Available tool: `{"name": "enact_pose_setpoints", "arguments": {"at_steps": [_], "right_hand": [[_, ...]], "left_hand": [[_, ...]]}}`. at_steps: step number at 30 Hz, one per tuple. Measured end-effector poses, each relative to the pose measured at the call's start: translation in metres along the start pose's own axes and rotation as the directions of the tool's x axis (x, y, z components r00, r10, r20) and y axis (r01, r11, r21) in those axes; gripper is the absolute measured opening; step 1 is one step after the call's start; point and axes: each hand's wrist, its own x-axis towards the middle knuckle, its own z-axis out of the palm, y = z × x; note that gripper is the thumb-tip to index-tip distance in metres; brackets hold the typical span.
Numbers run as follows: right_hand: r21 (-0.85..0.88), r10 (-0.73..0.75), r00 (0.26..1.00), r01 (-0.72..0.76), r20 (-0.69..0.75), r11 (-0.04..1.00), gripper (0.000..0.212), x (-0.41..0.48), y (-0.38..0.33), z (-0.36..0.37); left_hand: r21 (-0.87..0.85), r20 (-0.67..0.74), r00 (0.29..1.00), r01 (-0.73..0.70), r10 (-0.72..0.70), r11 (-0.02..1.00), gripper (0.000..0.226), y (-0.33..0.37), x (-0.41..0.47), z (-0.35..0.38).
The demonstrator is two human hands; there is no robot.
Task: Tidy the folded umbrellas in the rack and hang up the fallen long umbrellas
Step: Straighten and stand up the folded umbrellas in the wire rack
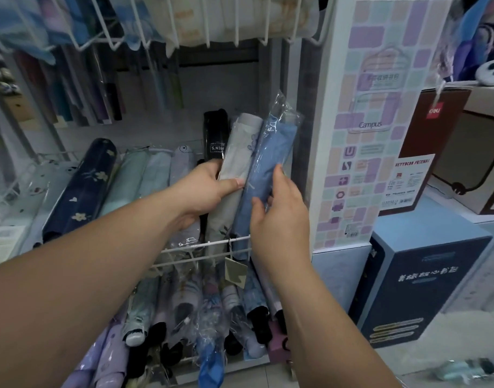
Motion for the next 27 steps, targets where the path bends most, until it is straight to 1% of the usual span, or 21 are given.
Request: {"name": "enact_pose_setpoints", "arguments": {"at_steps": [3, 7, 10, 12, 15, 17, 18, 20, 21, 22, 24, 25, 27], "right_hand": [[-0.029, -0.013, 0.997, 0.015, 0.08, 0.999, 0.069, 0.008, 0.002, -0.005], [0.054, -0.041, 0.976, 0.03, 0.213, 0.998, 0.076, 0.013, -0.005, -0.011], [0.082, -0.081, 0.974, 0.065, 0.213, 0.995, 0.08, 0.029, -0.014, -0.013], [0.119, -0.111, 0.974, 0.088, 0.198, 0.989, 0.079, 0.045, -0.02, -0.015], [0.171, -0.146, 0.965, 0.109, 0.219, 0.979, 0.075, 0.067, -0.033, -0.015], [0.152, -0.136, 0.957, 0.099, 0.258, 0.983, 0.073, 0.078, -0.044, -0.01], [0.158, -0.134, 0.952, 0.093, 0.276, 0.983, 0.072, 0.083, -0.05, -0.007], [0.228, -0.135, 0.946, 0.067, 0.295, 0.971, 0.072, 0.092, -0.063, 0.0], [0.273, -0.115, 0.945, 0.029, 0.306, 0.962, 0.071, 0.095, -0.069, 0.005], [0.308, -0.09, 0.942, -0.015, 0.323, 0.951, 0.07, 0.096, -0.074, 0.01], [0.318, -0.053, 0.934, -0.067, 0.354, 0.946, 0.069, 0.092, -0.082, 0.025], [0.309, -0.043, 0.925, -0.082, 0.377, 0.947, 0.069, 0.088, -0.083, 0.035], [0.295, -0.034, 0.905, -0.103, 0.425, 0.95, 0.066, 0.076, -0.085, 0.053]], "left_hand": [[-0.023, -0.057, 0.998, -0.041, 0.04, 0.999, 0.032, -0.002, -0.004, 0.0], [-0.092, -0.119, 0.99, -0.082, 0.071, 0.992, 0.024, 0.001, -0.006, -0.003], [-0.208, -0.151, 0.984, -0.127, 0.096, 0.97, 0.019, 0.013, -0.006, -0.004], [-0.244, -0.199, 0.974, -0.155, 0.107, 0.957, 0.018, 0.022, -0.002, -0.008], [-0.273, -0.289, 0.954, -0.162, 0.079, 0.948, 0.021, 0.034, 0.0, -0.018], [-0.299, -0.34, 0.939, -0.152, 0.044, 0.942, 0.014, 0.042, -0.002, -0.025], [-0.306, -0.369, 0.929, -0.141, 0.019, 0.941, 0.014, 0.046, -0.003, -0.03], [-0.328, -0.412, 0.911, -0.119, -0.029, 0.937, 0.024, 0.052, -0.005, -0.042], [-0.328, -0.425, 0.904, -0.11, -0.043, 0.938, 0.028, 0.054, -0.006, -0.049], [-0.319, -0.436, 0.898, -0.098, -0.054, 0.943, 0.027, 0.055, -0.008, -0.058], [-0.261, -0.424, 0.902, -0.034, -0.083, 0.965, 0.021, 0.054, -0.018, -0.074], [-0.203, -0.395, 0.914, 0.013, -0.094, 0.979, 0.027, 0.05, -0.024, -0.082], [-0.062, -0.326, 0.941, 0.071, -0.087, 0.996, 0.056, 0.038, -0.036, -0.1]]}}
